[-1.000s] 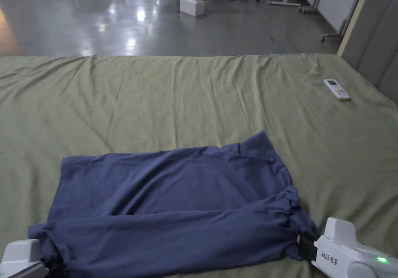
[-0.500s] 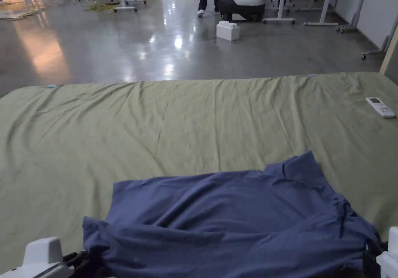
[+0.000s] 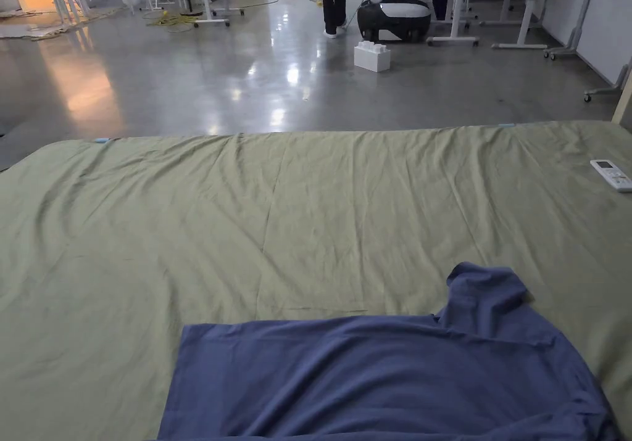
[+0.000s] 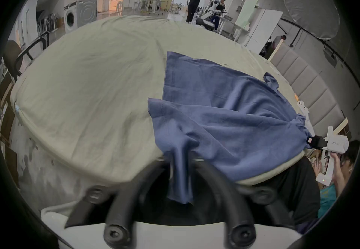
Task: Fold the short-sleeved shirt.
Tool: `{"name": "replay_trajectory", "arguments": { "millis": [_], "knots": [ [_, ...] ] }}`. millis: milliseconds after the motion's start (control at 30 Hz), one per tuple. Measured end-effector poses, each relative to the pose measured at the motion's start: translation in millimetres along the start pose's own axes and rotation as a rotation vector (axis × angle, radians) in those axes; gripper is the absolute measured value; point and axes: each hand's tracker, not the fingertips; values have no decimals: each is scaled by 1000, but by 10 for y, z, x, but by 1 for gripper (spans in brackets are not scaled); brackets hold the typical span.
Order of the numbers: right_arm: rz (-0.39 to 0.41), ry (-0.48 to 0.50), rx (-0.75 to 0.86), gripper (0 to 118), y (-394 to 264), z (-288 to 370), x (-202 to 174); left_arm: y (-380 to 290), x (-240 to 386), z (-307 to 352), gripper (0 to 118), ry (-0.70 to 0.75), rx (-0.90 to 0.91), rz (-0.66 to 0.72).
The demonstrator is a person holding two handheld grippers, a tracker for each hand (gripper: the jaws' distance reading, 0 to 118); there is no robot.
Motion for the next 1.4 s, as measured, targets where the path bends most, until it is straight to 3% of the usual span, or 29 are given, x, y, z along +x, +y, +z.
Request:
{"name": "replay_trajectory", "arguments": {
  "millis": [33, 67, 233, 333, 567, 633, 667, 700, 733, 767, 800, 867, 900, 967, 1167, 1233, 1400],
  "knots": [
    [-16, 1, -4, 81, 11, -12, 36, 23, 1, 10, 83, 16, -11, -14],
    [-44, 20, -3, 79, 23, 13, 84, 50, 27, 49, 92, 41, 3, -37],
    [-65, 48, 193, 76, 223, 496, 130, 316, 209, 589, 91, 60, 245, -121],
    [-72, 123, 359, 76, 379, 953, 48, 517, 499, 1015, 91, 55, 423, -169],
    [31, 187, 655, 77, 592, 1723, -328, 683, 1184, 1667, 90, 49, 695, -278],
    [53, 206, 672, 69, 604, 1848, -402, 667, 1346, 1765, 82, 84, 725, -283],
    [68, 230, 685, 50, 604, 1913, -433, 649, 1404, 1818, 72, 105, 740, -278],
    [67, 235, 697, 12, 609, 1954, -463, 622, 1435, 1866, 49, 92, 753, -305],
    [72, 223, 715, 4, 593, 2007, -514, 594, 1477, 1912, 26, 77, 774, -342],
    [93, 188, 760, 4, 569, 2064, -553, 571, 1521, 1953, 7, 83, 786, -361],
    [171, 170, 811, 2, 576, 2124, -583, 536, 1567, 1999, 4, 89, 799, -382],
    [148, 188, 743, 1, 539, 2097, -632, 483, 1606, 2097, 0, 60, 825, -426],
    [190, 162, 795, 0, 544, 2148, -663, 491, 1639, 2130, 0, 61, 808, -407],
    [144, 219, 739, 0, 520, 2099, -667, 481, 1647, 2170, 0, 35, 819, -392],
    [142, 223, 764, 0, 598, 2078, -720, 537, 1636, 2112, 0, 0, 793, -359],
    [95, 271, 738, 0, 597, 2046, -708, 545, 1597, 2075, 0, -31, 778, -353],
    [137, 265, 711, 0, 625, 1962, -728, 601, 1491, 1897, 0, -34, 729, -321]
  ]
}}
